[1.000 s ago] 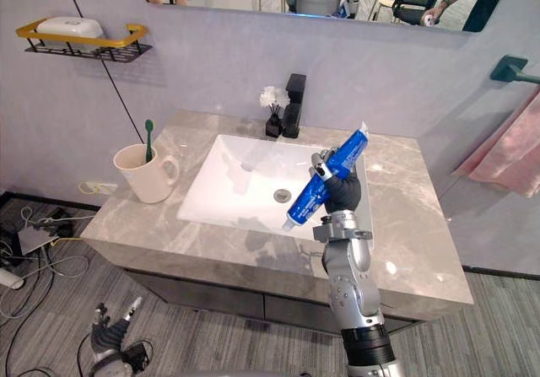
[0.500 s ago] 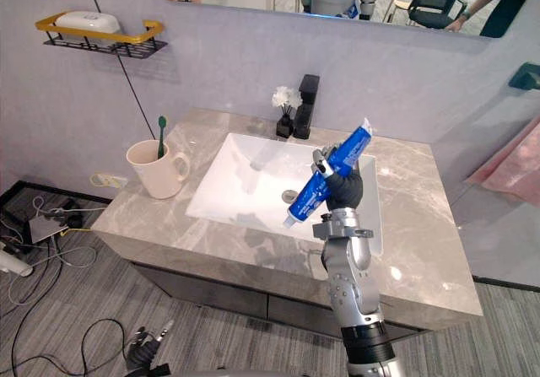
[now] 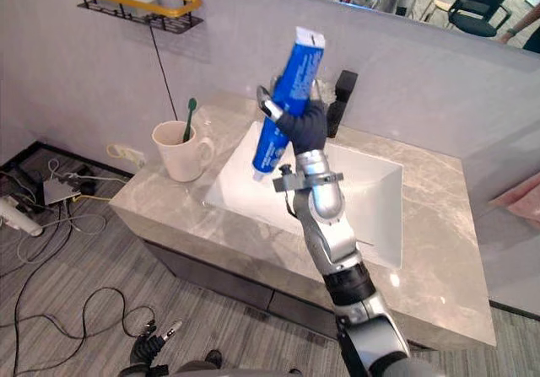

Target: Organize washtable

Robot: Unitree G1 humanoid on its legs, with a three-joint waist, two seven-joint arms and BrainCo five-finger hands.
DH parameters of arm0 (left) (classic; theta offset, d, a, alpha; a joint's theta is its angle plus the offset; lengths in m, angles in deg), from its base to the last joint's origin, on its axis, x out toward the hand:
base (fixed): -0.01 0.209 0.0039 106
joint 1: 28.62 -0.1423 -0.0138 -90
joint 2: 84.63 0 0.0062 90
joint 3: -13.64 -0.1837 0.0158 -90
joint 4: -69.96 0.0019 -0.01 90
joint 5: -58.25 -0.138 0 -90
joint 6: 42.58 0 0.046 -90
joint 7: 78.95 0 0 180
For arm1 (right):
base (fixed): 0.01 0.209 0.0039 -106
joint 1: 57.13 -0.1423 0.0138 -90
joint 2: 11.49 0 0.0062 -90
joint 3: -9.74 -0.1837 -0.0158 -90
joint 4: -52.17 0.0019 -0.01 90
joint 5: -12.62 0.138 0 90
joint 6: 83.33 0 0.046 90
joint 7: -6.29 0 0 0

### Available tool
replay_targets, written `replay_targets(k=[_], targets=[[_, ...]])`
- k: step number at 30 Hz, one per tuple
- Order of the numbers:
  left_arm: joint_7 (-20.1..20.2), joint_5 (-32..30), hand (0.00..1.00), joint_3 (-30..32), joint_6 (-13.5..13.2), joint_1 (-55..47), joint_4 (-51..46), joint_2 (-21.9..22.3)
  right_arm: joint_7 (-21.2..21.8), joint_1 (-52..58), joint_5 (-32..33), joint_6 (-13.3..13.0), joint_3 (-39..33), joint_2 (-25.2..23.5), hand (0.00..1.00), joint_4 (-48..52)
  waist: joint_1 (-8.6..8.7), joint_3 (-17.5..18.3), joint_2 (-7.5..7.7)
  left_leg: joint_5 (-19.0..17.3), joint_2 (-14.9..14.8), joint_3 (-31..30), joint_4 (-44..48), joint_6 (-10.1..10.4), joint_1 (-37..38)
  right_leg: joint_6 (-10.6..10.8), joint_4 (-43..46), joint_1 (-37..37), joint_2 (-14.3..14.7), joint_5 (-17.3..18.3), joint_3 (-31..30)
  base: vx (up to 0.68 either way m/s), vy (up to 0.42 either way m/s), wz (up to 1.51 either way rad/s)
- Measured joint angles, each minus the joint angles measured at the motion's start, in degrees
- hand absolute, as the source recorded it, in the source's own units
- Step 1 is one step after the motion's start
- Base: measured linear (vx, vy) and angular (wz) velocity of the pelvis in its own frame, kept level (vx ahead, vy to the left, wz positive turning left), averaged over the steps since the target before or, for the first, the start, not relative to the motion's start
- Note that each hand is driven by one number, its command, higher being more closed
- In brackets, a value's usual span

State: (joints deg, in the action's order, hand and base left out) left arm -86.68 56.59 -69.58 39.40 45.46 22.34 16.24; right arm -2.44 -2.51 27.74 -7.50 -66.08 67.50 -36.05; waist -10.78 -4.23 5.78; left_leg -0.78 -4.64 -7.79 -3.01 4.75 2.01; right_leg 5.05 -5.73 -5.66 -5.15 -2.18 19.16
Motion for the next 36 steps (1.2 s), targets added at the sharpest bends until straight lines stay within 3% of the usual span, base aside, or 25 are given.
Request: replay_targets(k=[6,13,18,36], targets=[[0.21,-0.09,0.00,-2.80,-0.10,1.40,0.25,-2.00,-5.13,-9.86,-9.32,-0.17,0.19,0.75,1.00,-5.27,-2.58,-1.60,1.15,0.62,0.28,-2.76,-0.01,0.25,-1.46,-0.07,0.01,0.05,0.02,0.53,2.81,0.00,-0.010,0.24],[0.18,-0.13,0.00,-4.50,-0.17,2.45,0.34,-3.39,-8.47,-18.36,-13.97,0.13,0.21,1.38,1.00,-12.10,-4.53,-3.20,2.17,0.90,0.76,-4.97,0.29,0.23,-3.81,0.19,0.02,0.99,-0.19,0.81,5.01,0.01,0.000,0.19],[0.17,-0.29,0.00,-6.31,-0.10,3.33,0.53,-4.48,-10.34,-22.66,-15.05,1.34,0.05,1.81,1.00,-17.12,-5.90,-4.84,2.49,0.90,0.94,-5.97,1.03,0.24,-4.76,0.19,0.02,1.06,-0.24,0.81,6.05,0.00,0.002,0.11],[-0.07,-0.27,0.00,-7.42,-0.13,5.86,2.39,-5.23,-12.48,-31.04,-15.49,3.90,-0.01,1.62,1.00,-28.65,-7.41,-8.69,2.60,0.99,1.78,-8.82,2.45,0.38,-7.92,0.21,0.03,2.09,-0.47,0.91,9.07,0.00,0.001,0.08]])
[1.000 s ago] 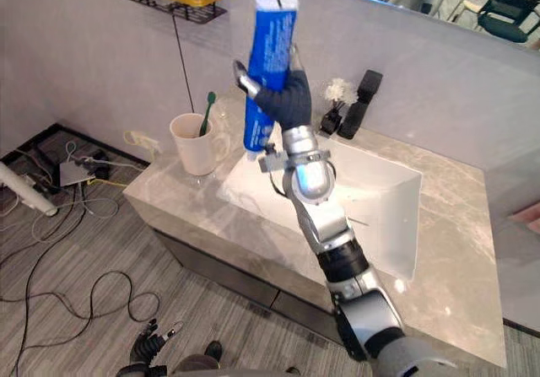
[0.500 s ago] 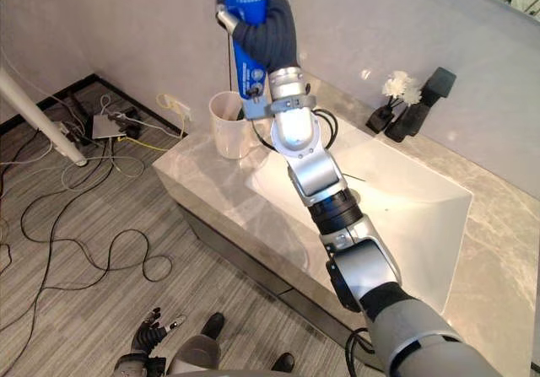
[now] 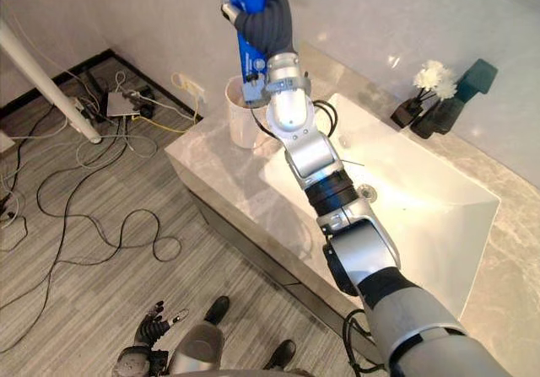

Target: Organize washtable

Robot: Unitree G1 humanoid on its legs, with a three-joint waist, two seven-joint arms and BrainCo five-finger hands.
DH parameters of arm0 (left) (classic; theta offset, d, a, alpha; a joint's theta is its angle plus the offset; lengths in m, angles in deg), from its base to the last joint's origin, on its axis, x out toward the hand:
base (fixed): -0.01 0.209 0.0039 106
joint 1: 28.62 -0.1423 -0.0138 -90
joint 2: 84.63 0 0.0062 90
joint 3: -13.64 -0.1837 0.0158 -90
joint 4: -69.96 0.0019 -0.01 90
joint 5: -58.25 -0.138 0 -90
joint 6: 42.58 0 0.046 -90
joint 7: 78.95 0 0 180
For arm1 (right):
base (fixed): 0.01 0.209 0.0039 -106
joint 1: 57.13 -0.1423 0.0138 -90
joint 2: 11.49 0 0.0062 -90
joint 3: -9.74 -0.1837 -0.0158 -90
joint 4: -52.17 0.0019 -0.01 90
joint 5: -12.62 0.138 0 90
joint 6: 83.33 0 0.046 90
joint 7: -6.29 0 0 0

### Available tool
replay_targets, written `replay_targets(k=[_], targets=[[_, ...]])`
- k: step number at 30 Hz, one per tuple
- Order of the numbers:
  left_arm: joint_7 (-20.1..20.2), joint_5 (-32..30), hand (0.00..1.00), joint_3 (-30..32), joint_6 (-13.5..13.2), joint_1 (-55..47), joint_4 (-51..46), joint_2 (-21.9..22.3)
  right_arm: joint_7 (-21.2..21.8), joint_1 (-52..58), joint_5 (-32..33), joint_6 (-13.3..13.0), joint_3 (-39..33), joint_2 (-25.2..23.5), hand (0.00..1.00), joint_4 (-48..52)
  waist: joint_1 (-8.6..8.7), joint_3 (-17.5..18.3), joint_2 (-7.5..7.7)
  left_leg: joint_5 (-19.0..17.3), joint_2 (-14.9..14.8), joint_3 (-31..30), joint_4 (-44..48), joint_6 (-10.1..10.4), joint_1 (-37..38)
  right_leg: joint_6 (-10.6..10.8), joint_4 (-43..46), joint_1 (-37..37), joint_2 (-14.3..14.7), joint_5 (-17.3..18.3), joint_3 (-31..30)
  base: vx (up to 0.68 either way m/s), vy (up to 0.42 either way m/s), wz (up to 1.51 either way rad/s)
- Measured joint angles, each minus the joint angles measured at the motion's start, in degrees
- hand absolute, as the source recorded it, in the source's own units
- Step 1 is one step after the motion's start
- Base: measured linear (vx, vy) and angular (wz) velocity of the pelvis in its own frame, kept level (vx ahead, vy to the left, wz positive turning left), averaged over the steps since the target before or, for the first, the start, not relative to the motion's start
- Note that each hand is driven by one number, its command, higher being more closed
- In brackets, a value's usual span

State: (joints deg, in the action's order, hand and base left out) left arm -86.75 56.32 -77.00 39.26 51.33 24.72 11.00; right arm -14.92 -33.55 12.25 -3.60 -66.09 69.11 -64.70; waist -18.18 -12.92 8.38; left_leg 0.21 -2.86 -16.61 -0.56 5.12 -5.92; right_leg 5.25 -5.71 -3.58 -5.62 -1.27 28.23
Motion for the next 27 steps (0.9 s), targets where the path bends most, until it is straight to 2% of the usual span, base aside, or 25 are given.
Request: replay_targets(k=[10,27], targets=[[-0.08,-0.02,0.00,-1.60,-0.07,0.59,0.26,-0.83,-1.21,-1.90,-0.21,0.70,-0.01,-0.07,1.00,-3.41,-0.01,-1.23,-0.03,-0.03,-0.01,-0.10,0.50,0.02,-0.47,-0.02,0.00,0.13,0.08,0.02,0.03,0.00,0.002,0.01],[-1.12,0.02,0.00,-3.55,-0.05,1.10,0.80,-1.56,-1.55,-3.66,-0.84,1.76,0.07,-0.64,1.00,-6.10,0.03,-1.23,-0.03,-0.03,-0.08,0.43,0.77,0.04,-0.88,-0.04,0.01,0.76,0.07,0.01,-0.47,0.00,0.001,0.00]])
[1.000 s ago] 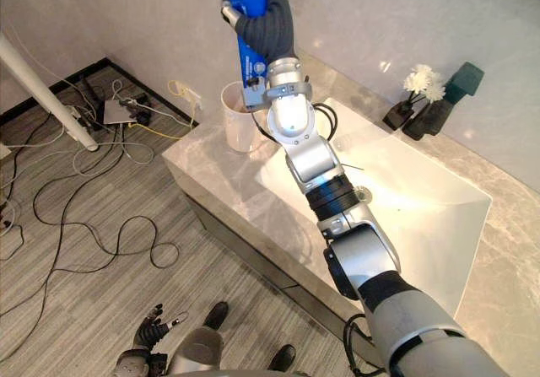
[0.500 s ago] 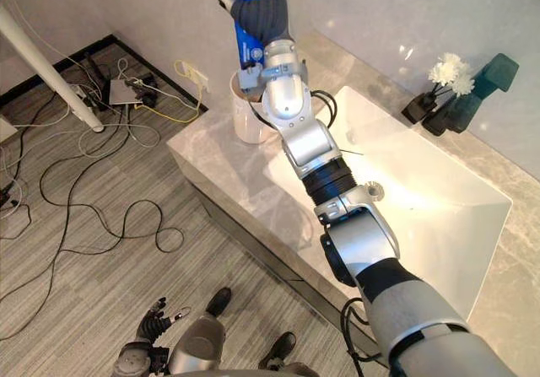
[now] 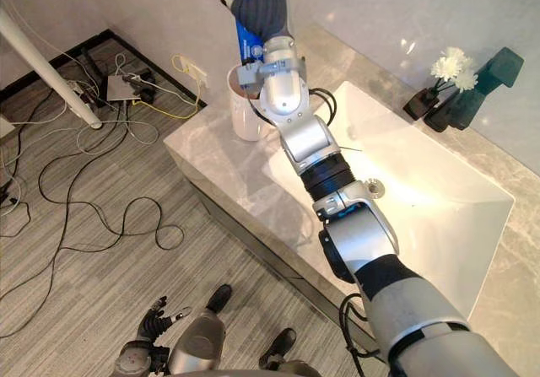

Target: Organize washtable

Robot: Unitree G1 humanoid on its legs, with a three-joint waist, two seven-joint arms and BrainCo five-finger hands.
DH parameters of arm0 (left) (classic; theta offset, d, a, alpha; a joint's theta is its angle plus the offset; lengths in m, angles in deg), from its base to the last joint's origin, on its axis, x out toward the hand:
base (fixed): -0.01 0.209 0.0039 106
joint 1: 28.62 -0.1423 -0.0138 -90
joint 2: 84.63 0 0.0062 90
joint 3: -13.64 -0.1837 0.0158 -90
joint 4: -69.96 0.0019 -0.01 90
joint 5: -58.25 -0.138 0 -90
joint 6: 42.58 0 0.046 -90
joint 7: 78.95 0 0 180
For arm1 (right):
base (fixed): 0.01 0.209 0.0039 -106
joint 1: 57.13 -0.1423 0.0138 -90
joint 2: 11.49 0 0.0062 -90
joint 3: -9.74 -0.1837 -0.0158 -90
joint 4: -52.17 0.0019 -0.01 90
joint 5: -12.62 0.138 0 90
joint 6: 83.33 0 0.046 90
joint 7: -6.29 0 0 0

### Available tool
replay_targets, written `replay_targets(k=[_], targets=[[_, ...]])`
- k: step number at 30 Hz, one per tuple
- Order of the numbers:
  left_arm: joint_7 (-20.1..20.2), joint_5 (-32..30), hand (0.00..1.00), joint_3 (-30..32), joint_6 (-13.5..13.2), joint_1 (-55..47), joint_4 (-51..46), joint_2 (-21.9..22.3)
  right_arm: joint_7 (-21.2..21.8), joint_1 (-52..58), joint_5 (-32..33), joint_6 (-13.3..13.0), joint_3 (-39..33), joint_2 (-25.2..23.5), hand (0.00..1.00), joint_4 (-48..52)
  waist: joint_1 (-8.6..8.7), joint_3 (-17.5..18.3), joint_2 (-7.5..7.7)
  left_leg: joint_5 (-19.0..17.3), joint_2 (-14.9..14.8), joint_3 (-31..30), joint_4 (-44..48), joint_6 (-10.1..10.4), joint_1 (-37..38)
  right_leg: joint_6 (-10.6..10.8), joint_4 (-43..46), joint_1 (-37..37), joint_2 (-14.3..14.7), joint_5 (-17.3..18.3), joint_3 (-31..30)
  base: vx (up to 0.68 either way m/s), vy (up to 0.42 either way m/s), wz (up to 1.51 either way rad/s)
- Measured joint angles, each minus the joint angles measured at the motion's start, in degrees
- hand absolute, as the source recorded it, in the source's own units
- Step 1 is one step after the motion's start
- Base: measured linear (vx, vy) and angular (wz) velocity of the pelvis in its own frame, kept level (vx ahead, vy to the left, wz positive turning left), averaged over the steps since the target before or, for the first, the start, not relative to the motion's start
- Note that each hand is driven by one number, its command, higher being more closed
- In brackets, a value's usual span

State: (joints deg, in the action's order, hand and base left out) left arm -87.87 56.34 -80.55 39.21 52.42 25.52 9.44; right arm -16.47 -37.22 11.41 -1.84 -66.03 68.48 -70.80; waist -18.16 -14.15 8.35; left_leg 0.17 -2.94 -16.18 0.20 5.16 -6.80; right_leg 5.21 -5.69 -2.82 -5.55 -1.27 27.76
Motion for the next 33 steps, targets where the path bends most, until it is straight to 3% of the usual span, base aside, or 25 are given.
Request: replay_targets(k=[33], targets=[[-0.07,0.30,0.00,-0.04,-0.02,0.26,1.13,-0.12,0.60,2.50,0.01,0.19,2.57,-2.39,1.00,-3.94,0.11,-0.40,0.13,-0.01,-0.08,0.76,0.01,-0.03,0.61,-0.01,0.79,0.13,-0.23,0.00,-1.03,0.00,0.001,-0.01]])
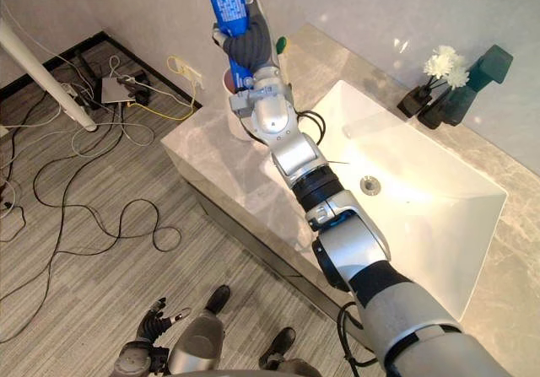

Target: Organize washtable

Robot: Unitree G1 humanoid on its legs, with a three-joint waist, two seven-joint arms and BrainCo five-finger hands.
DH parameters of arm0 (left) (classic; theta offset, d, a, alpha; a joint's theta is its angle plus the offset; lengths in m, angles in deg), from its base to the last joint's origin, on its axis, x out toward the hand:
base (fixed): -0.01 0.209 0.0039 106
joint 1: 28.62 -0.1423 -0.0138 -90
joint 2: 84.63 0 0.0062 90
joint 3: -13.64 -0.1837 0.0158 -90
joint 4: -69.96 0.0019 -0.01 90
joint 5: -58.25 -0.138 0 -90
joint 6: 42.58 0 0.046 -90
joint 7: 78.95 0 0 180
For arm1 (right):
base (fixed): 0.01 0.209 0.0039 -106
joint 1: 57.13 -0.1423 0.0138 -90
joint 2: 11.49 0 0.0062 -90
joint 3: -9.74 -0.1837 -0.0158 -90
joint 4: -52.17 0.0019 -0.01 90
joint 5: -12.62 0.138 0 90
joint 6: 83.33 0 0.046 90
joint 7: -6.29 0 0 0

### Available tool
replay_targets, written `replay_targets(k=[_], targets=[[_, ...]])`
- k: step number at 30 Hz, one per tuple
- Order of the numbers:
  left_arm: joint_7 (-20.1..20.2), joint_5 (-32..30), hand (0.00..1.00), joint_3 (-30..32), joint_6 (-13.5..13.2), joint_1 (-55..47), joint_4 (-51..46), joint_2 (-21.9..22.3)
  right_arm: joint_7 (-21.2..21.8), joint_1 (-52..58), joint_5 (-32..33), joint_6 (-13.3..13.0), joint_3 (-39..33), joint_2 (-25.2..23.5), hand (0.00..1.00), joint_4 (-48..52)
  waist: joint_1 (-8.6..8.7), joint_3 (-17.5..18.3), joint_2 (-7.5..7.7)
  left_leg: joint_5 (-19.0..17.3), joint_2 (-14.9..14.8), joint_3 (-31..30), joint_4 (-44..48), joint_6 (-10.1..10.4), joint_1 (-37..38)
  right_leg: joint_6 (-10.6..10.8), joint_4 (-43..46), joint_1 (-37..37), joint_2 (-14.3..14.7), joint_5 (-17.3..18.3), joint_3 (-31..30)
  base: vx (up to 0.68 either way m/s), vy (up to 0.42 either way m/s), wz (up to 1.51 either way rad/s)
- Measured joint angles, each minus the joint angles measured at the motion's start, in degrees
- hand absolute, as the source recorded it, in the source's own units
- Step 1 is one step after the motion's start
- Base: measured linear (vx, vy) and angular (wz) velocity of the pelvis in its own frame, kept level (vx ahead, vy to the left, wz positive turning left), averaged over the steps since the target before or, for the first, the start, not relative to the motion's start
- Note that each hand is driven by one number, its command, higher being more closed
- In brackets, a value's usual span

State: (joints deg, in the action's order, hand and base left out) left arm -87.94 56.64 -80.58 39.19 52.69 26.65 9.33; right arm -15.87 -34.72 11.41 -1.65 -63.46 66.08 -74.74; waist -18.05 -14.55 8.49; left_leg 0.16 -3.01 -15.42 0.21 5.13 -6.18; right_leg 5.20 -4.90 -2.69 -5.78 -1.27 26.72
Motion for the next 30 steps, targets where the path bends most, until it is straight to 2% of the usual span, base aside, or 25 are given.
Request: replay_targets(k=[3,4,12,17,30], targets=[[0.00,0.01,0.00,-0.01,0.00,0.00,0.01,-0.02,0.00,0.01,0.00,0.00,0.00,0.00,1.00,0.00,0.01,-0.01,0.03,0.00,0.00,0.00,-0.01,0.00,0.00,0.00,0.00,0.00,0.00,0.00,0.00,0.00,0.000,0.00],[0.00,0.02,0.00,-0.01,0.00,0.00,0.01,-0.02,0.00,0.02,0.00,0.00,0.00,0.00,0.00,0.00,0.02,-0.01,0.04,0.00,0.00,0.00,-0.01,0.00,0.00,0.00,0.00,0.01,0.00,0.00,0.00,0.00,0.000,0.00],[0.00,1.22,0.00,-0.15,0.00,0.00,0.06,-0.18,-0.01,0.65,-0.02,0.04,0.01,-0.08,0.00,-0.01,0.06,-0.05,0.25,0.01,0.00,0.04,-0.08,-0.01,-0.02,0.00,0.00,0.08,-0.01,0.00,-0.02,0.00,0.000,0.00],[0.00,1.23,0.00,-0.16,0.01,0.00,0.06,-0.63,-0.03,0.73,-0.11,0.06,-0.02,-0.28,0.00,-0.01,0.14,-0.29,1.06,0.02,0.01,0.13,-0.08,-0.01,-0.01,0.00,0.00,0.12,-0.04,0.00,-0.03,0.00,0.000,0.00],[0.00,1.57,0.00,-0.18,0.04,-0.02,0.06,-0.64,-0.06,0.74,-0.55,0.05,-0.09,-0.99,0.00,0.00,0.18,-0.26,1.11,0.03,0.03,0.39,-0.07,-0.01,0.19,0.00,0.14,0.12,-0.12,0.00,-0.27,0.00,0.000,0.00]])
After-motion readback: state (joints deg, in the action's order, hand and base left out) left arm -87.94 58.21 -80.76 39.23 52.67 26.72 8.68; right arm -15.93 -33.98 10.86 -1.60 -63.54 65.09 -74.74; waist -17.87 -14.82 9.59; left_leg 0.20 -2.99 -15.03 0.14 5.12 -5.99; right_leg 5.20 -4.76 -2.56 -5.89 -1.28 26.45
